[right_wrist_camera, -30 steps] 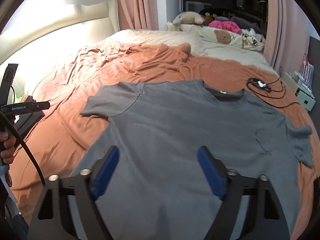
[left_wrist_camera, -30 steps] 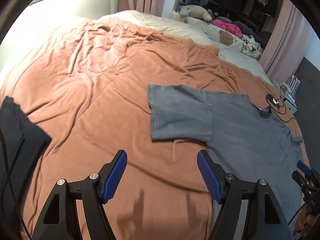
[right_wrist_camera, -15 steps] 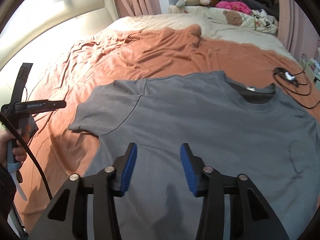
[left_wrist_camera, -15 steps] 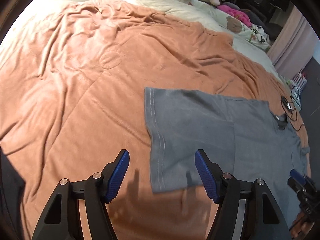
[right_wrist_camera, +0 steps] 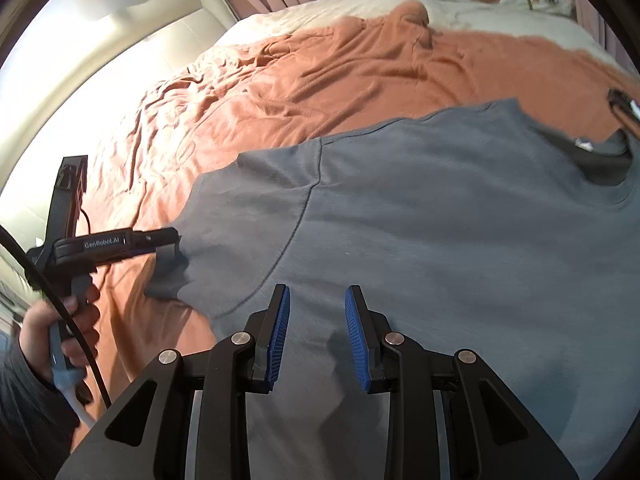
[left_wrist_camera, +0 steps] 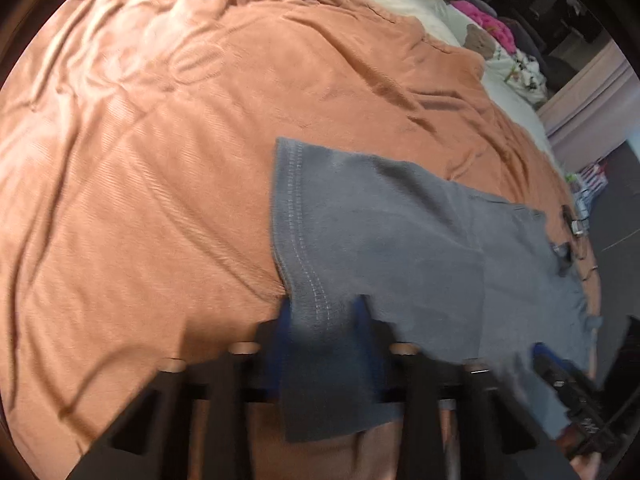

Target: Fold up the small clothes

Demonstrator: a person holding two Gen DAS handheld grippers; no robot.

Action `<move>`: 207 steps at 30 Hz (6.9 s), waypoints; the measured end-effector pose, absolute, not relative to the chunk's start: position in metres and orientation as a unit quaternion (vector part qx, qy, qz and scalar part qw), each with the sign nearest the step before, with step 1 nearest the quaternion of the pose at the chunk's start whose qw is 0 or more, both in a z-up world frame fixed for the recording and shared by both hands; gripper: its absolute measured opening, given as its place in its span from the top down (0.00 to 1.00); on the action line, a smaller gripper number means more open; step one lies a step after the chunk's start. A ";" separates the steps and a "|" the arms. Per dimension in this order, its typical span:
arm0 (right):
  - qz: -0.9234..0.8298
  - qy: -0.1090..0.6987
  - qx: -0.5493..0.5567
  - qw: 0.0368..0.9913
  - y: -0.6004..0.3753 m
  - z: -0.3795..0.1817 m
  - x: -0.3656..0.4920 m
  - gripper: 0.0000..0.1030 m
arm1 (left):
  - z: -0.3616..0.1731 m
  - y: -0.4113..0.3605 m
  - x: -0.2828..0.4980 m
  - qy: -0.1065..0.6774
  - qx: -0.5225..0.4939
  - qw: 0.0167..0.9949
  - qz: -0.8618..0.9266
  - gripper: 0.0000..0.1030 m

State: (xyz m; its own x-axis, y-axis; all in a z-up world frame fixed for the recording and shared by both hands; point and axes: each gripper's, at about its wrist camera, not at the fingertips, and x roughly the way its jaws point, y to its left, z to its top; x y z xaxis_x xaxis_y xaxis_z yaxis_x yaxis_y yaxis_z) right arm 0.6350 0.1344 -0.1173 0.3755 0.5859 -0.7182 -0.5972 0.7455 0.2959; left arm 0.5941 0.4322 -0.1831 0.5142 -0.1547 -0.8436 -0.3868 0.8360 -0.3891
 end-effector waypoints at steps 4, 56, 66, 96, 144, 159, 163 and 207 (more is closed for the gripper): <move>0.357 0.453 0.024 0.816 0.147 -0.132 0.648 0.83 | -0.174 0.433 0.594 0.483 -0.285 0.826 0.061 0.93; 0.287 0.413 0.074 0.861 0.009 -0.084 0.644 0.32 | -0.087 0.238 0.646 0.496 -0.157 0.853 -0.043 0.30; 0.299 0.405 -0.033 0.863 0.065 -0.092 0.651 0.32 | -0.122 0.296 0.619 0.514 -0.155 0.844 0.007 0.31; 0.203 0.385 -0.167 0.885 0.162 -0.131 0.703 0.32 | -0.171 0.315 0.602 0.527 -0.177 0.831 -0.014 0.32; 0.213 0.424 -0.055 0.879 0.101 -0.129 0.704 1.00 | -0.174 0.280 0.568 0.530 -0.103 0.840 -0.054 0.67; 0.219 0.445 -0.025 0.868 0.015 -0.105 0.666 0.53 | -0.167 0.239 0.605 0.515 -0.088 0.852 -0.037 0.67; 0.226 0.435 -0.036 0.871 -0.023 -0.101 0.640 0.53 | -0.171 0.221 0.615 0.522 -0.072 0.848 -0.044 0.67; 0.080 0.387 0.161 0.904 -0.316 -0.085 0.570 0.33 | -0.125 0.064 0.625 0.588 0.073 0.804 -0.054 0.43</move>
State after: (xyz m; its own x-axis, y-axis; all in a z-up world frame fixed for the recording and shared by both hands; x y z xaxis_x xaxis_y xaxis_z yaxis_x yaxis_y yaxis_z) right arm 0.5697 -0.3156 -0.0854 0.6878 0.2686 -0.6743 -0.0199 0.9356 0.3524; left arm 0.6248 0.0644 -0.1247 0.3035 -0.0011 -0.9528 0.1726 0.9835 0.0539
